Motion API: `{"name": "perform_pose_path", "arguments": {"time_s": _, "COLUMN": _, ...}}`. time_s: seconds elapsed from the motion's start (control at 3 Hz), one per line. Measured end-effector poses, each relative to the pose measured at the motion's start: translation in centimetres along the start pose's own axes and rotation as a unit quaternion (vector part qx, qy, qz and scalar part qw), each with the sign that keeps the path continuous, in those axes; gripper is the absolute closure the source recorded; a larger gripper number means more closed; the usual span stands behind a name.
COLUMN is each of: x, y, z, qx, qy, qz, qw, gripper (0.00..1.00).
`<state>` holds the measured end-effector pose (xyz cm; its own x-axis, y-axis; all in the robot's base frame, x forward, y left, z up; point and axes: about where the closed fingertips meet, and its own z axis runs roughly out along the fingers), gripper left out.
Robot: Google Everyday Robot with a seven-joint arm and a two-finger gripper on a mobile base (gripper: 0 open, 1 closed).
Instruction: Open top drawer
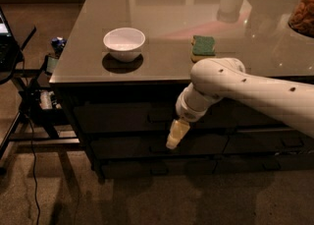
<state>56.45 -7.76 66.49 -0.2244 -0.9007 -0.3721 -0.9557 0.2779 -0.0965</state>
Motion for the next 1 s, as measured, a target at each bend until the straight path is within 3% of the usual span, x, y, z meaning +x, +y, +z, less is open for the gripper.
{"name": "perform_pose_path", "arguments": {"time_s": 0.67, "x": -0.8, "y": -2.2, "z": 1.8, "qx": 0.006, "qy": 0.007, "qz": -0.023, "qw": 0.9997, "gripper": 0.00}}
{"name": "perform_pose_path", "arguments": {"time_s": 1.0, "x": -0.6, "y": -1.4, "z": 2.7, "qx": -0.005, "qy": 0.015, "qz": -0.033, "qw": 0.9993, "gripper": 0.00}}
